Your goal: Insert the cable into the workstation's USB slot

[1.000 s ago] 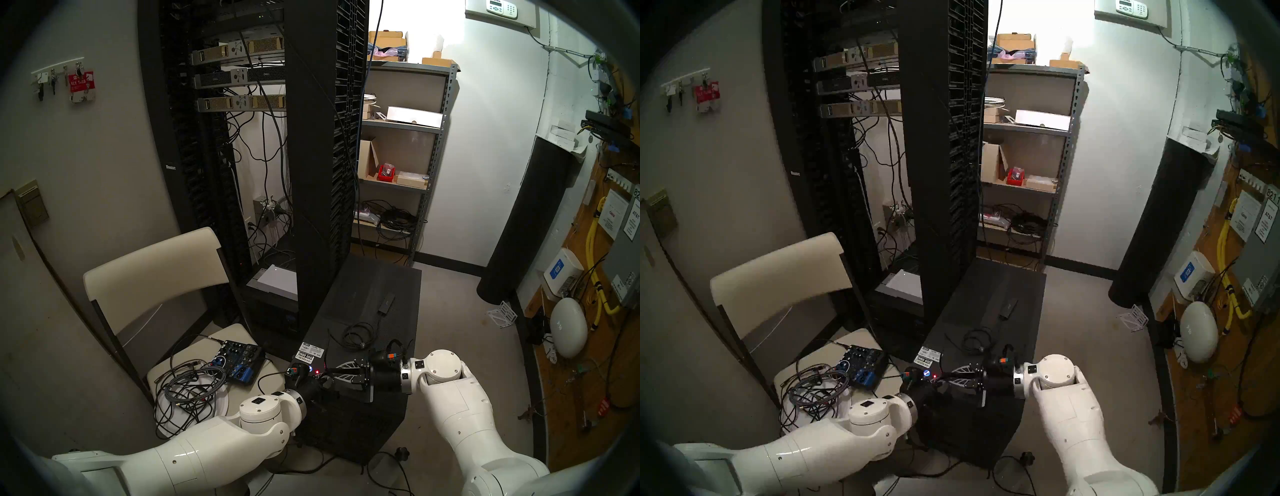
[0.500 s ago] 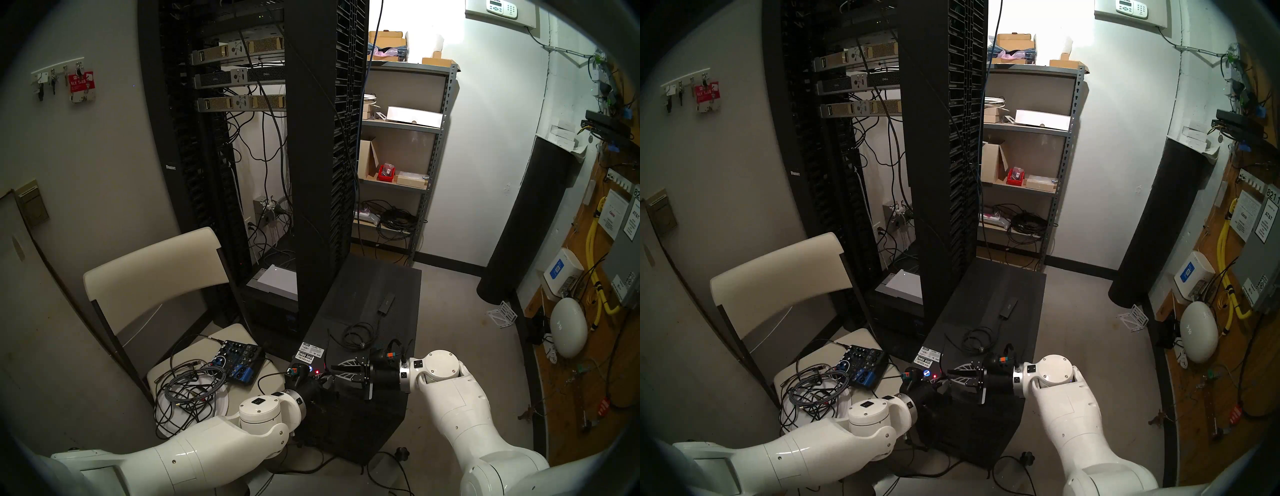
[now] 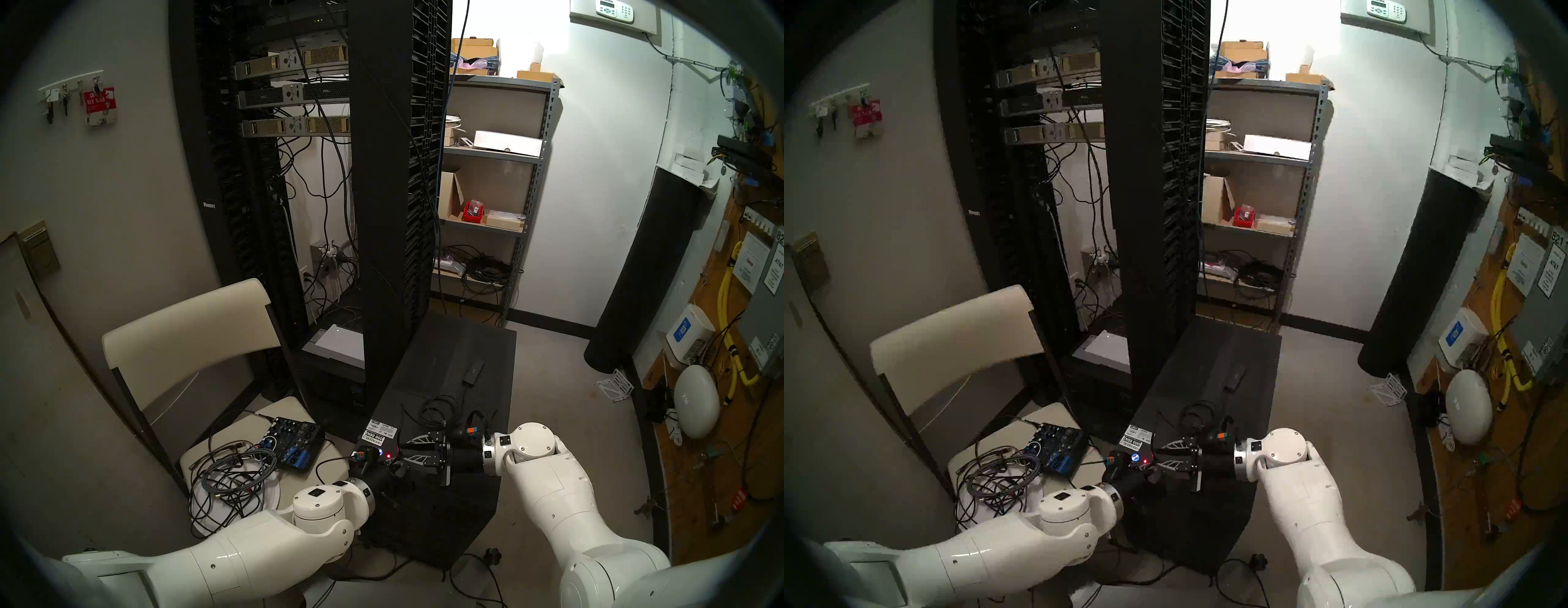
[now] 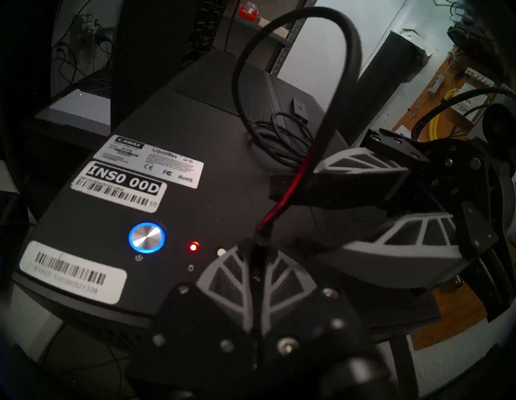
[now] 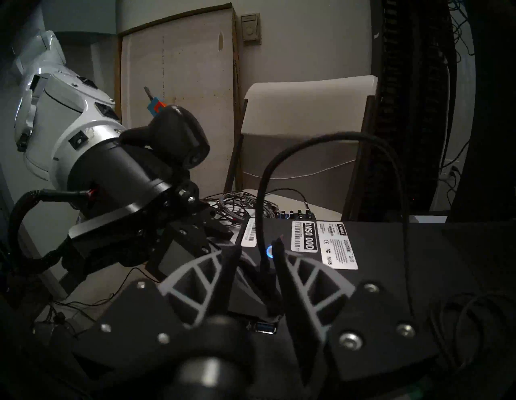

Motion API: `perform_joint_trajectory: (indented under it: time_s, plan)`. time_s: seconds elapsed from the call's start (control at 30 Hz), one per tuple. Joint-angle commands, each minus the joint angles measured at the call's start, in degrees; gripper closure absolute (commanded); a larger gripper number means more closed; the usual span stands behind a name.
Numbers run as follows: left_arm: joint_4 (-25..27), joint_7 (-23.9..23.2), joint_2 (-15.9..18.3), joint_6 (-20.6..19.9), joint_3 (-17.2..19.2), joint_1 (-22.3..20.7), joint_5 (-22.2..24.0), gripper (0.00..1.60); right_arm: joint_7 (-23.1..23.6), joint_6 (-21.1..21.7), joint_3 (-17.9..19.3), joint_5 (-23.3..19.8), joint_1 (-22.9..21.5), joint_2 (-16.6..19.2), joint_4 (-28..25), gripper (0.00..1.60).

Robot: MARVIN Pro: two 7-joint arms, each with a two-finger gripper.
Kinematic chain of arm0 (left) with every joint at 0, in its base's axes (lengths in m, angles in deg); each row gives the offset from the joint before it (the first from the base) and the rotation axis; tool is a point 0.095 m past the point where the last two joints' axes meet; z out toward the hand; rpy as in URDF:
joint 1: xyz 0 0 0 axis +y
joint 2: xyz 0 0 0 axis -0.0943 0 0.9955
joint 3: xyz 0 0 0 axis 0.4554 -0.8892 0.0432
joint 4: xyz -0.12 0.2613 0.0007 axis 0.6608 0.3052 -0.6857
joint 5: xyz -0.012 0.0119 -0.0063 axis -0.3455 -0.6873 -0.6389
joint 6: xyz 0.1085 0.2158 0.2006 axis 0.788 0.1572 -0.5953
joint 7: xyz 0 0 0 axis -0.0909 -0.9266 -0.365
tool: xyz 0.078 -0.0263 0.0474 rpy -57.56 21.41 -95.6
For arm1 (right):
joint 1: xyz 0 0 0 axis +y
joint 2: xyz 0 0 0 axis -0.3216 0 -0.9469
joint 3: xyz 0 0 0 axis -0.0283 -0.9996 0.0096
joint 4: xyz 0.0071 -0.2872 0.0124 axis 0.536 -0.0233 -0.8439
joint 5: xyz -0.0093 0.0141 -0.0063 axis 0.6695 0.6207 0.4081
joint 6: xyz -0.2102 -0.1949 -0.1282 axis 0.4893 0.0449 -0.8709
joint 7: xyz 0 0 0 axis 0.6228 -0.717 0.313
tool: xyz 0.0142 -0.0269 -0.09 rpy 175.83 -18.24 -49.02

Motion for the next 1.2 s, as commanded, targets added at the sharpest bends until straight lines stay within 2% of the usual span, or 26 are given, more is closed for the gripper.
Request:
perform_joint_trajectory:
  time_s: [0.0,0.43,0.5,0.63,0.67,0.7,1.17]
  plan:
    - [-0.12,0.21,0.62,-0.21,-0.52,1.39,0.25,1.6,-0.62,-0.48,-0.43,0.33,-2.25,-0.77,1.45,0.85]
    - [-0.27,0.07,0.78,0.09,-0.97,1.18,0.29,1.6,-0.83,-0.85,-1.17,0.56,-2.42,-0.82,2.23,0.85]
    - [-0.29,0.06,0.77,0.13,-1.04,1.14,0.31,1.6,-0.76,-0.61,-1.31,0.6,-2.52,-0.78,2.21,0.9]
    - [-0.22,0.17,0.76,0.29,-1.15,1.12,0.36,1.6,-1.04,0.08,-1.7,1.11,-2.52,-0.62,2.33,1.24]
    - [-0.18,0.19,0.76,0.24,-1.18,1.1,0.39,1.6,-1.09,-0.07,-1.82,1.27,-2.57,-0.55,2.55,1.56]
    - [-0.16,0.24,0.75,0.27,-1.2,1.09,0.39,1.6,-0.98,0.25,-2.0,1.5,-2.56,-0.42,2.56,1.6]
    - [-0.65,0.42,0.62,0.53,-1.8,0.62,0.17,1.6,-0.21,2.33,-2.0,2.8,0.06,0.76,-1.58,1.6]
